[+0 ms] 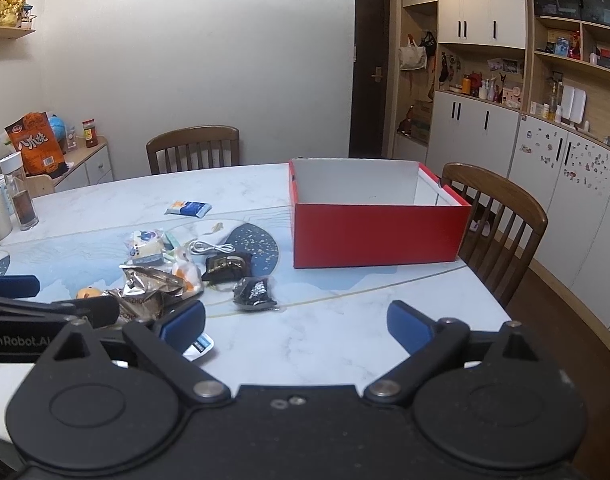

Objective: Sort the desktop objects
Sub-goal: 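Move both tools toward the yellow toy and silver foil bag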

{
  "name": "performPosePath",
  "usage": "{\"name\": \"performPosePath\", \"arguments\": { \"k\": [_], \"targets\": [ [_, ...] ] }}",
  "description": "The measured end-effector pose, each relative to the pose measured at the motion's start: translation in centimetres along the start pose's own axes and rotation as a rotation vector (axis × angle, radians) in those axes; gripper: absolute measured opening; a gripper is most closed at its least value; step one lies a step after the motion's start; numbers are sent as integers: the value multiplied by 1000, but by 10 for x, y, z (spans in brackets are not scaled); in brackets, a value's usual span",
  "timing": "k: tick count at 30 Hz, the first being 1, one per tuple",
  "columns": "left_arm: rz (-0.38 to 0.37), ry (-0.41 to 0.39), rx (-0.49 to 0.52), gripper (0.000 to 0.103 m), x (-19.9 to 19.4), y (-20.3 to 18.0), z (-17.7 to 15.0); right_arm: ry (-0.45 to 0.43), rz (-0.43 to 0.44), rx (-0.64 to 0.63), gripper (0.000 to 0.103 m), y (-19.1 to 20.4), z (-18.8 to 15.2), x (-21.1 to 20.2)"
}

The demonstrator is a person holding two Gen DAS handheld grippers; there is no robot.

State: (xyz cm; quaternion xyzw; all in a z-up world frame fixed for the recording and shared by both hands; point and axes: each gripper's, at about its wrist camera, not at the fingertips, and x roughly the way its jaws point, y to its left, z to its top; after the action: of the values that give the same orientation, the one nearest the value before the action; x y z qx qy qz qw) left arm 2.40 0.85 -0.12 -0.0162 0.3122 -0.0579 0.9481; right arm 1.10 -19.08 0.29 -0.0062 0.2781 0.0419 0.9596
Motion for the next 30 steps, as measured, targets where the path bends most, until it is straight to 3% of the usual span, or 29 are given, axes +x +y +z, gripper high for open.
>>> {"name": "performPosePath", "arguments": {
  "k": [30],
  "targets": [
    [45,8,-1,103,75,83,-14,133,72,-61,91,66,-13,79]
  ]
}}
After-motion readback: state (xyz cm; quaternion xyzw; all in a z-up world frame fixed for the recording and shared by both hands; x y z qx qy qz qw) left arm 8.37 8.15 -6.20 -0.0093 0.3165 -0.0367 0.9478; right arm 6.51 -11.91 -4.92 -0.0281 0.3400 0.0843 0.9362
